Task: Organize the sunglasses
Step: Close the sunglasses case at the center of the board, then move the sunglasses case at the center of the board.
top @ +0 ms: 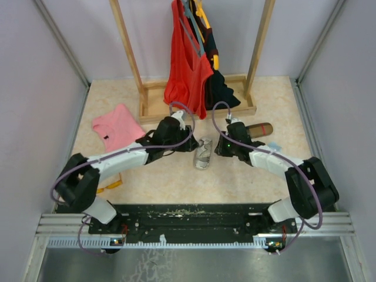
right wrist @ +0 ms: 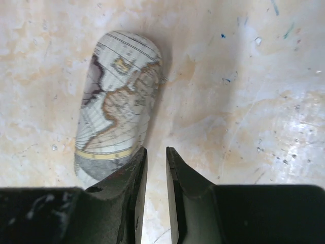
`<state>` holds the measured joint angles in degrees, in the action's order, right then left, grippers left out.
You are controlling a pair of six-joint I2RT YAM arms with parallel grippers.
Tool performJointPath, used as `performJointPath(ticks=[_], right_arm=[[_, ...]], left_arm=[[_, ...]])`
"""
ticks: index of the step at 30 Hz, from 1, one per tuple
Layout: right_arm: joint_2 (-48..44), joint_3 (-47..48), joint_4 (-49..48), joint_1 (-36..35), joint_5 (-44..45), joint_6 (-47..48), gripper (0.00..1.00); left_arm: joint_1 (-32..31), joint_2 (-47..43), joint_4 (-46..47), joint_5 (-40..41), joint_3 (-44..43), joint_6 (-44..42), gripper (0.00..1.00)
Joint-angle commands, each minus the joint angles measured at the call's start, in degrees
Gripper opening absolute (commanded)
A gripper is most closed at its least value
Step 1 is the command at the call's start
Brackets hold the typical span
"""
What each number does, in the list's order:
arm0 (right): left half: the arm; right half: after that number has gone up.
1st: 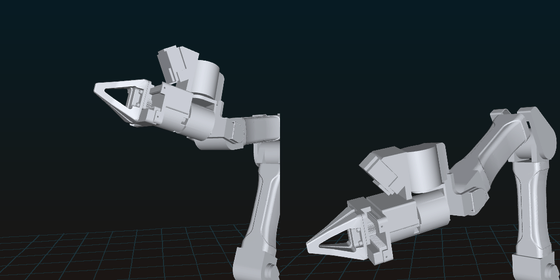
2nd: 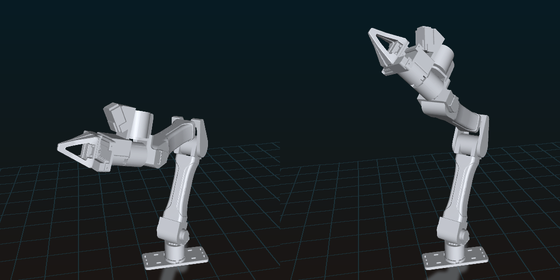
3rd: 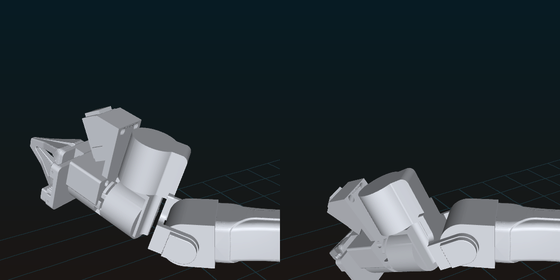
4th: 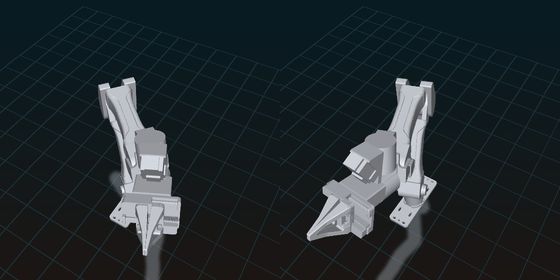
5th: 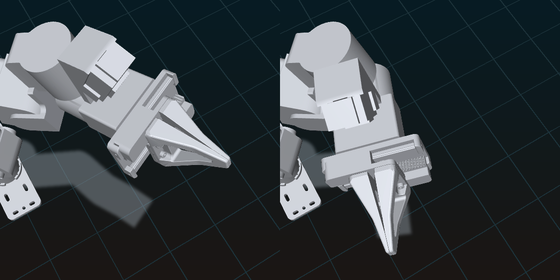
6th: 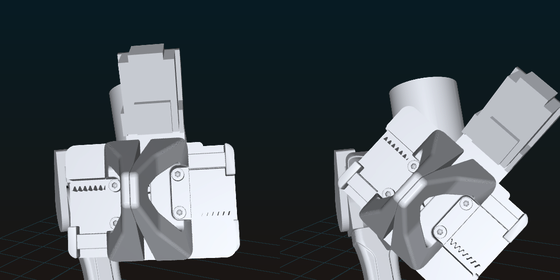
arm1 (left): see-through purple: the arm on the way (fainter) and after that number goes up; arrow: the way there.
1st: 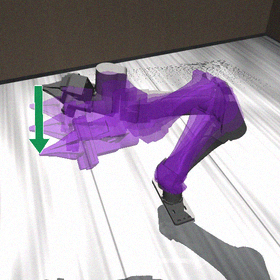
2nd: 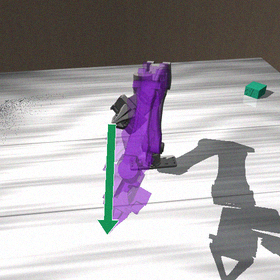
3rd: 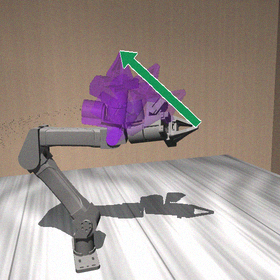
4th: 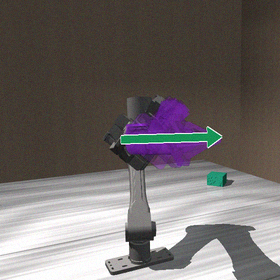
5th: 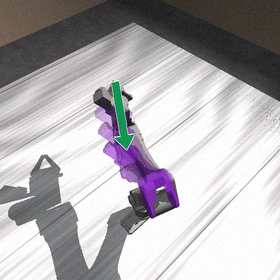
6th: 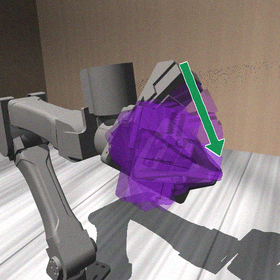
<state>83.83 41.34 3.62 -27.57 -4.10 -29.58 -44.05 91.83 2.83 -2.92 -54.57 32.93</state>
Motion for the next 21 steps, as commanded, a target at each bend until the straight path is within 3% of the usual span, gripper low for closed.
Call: performJointPath(ticks=[1, 5, 10, 16, 21], right_arm=[[-7.15, -1.77, -0.4, 0.06, 3.66, 0.8, 0.24], [-12.03, -4.54, -0.6, 0.06, 3.24, 0.14, 0.31], [-17.95, -9.31, -4.2, 0.05, 0.48, -3.94, 0.44], [-18.71, -13.96, -12.2, -0.37, -2.53, -13.82, 0.52], [-12.93, -15.18, -19.66, -1.58, -4.55, -18.31, 0.53]], left_arm=[[-0.16, -10.54, -4.52, 8.39, -1.67, -5.11, 0.51], [-0.16, -20.07, -6.16, 11.56, -0.88, -6.8, 0.6], [-0.16, -30.99, -8.94, 12.55, -0.91, -7.17, 0.79], [-0.12, -37.02, -15.94, 12.18, -5.69, -3.49, 1.0], [-0.13, -36.46, -21.61, 10.12, -11.76, 0.53, 1.0]])
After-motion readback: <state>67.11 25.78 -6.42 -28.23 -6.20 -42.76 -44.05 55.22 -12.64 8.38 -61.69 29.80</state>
